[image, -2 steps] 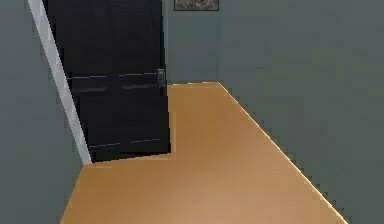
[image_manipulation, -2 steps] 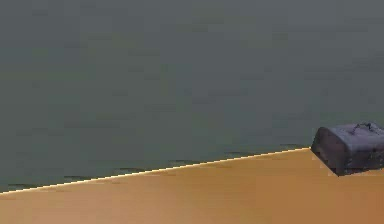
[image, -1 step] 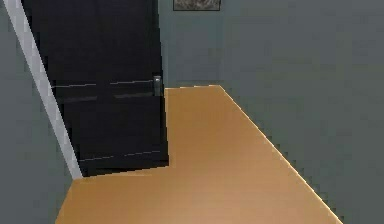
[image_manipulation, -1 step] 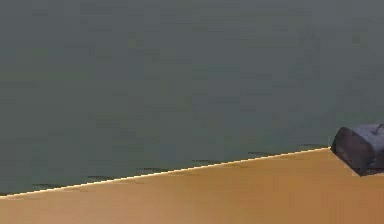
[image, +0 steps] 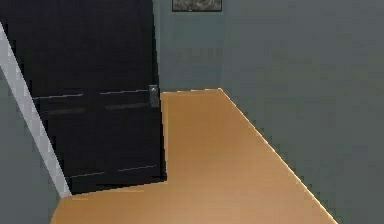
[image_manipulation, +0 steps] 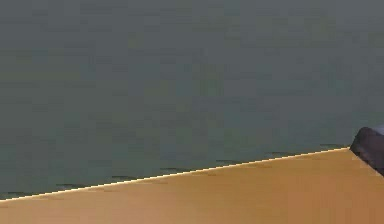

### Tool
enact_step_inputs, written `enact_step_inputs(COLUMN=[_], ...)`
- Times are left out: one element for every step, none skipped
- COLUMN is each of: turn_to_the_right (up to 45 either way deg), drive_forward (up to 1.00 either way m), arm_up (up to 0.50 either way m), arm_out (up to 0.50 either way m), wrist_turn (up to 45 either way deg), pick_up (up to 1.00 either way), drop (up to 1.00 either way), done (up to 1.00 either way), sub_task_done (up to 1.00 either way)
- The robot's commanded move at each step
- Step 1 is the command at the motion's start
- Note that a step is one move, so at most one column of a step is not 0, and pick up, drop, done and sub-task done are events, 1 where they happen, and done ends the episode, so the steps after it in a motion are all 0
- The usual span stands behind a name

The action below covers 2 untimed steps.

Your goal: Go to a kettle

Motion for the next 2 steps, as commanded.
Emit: enact_step_inputs(turn_to_the_right=[9.0, 0.0], drive_forward=[0.0, 1.0], arm_up=[0.0, 0.0], arm_out=[0.0, 0.0], wrist_turn=[0.0, 0.0], pick_up=[0.0, 0.0], drop=[0.0, 0.0], done=[0.0, 0.0], sub_task_done=[0.0, 0.0])
